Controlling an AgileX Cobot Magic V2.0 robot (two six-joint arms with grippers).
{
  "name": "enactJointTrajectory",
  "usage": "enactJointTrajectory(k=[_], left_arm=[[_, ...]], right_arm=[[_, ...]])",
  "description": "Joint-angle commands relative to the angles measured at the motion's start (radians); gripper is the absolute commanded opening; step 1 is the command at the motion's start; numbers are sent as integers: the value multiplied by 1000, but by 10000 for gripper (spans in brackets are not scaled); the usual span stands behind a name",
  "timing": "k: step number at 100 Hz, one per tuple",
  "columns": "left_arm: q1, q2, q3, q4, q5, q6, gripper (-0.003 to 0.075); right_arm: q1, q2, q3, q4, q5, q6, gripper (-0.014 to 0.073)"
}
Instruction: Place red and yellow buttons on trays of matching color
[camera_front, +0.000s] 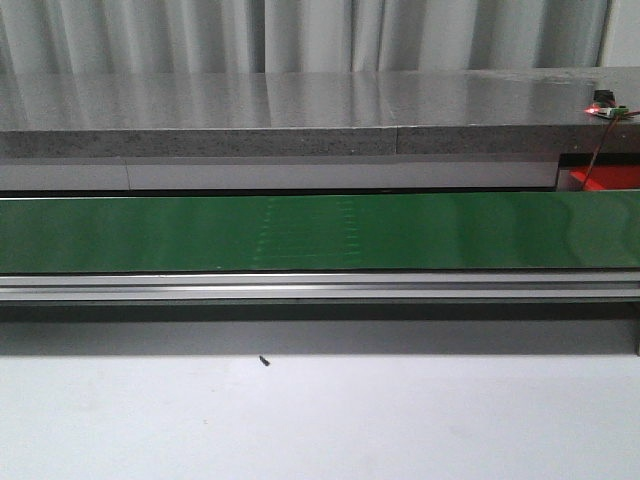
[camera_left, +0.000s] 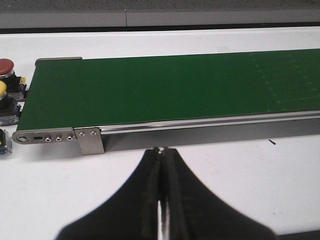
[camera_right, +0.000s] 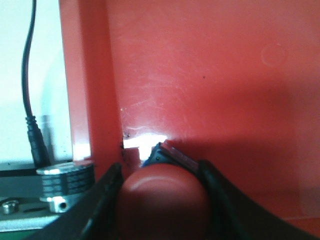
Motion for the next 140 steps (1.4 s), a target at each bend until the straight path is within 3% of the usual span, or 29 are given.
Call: enactJointTrajectory(k=[1, 7, 14, 62, 72, 91, 102, 140], left_arm=[[-2, 11, -24, -11, -67, 0, -20], [-2, 11, -24, -11, -67, 0, -20], [-2, 11, -24, -11, -67, 0, -20], [-2, 11, -24, -11, -67, 0, -20], [-2, 11, -24, -11, -67, 0, -20], [-2, 11, -24, -11, -67, 0, -20], [-2, 11, -24, -11, -67, 0, -20], [-2, 11, -24, -11, -67, 0, -20]], right_arm=[[-5, -55, -34, 25, -47, 0, 349], [-5, -55, -34, 25, -48, 0, 438], [-5, -57, -34, 25, -52, 0, 484], [2, -162, -10, 24, -36, -16, 484], [15, -217, 28, 25, -51, -31, 407], [61, -337, 142, 25, -121, -45, 73], [100, -404, 204, 25, -167, -52, -72], [180, -592, 409, 26, -252, -54, -68]])
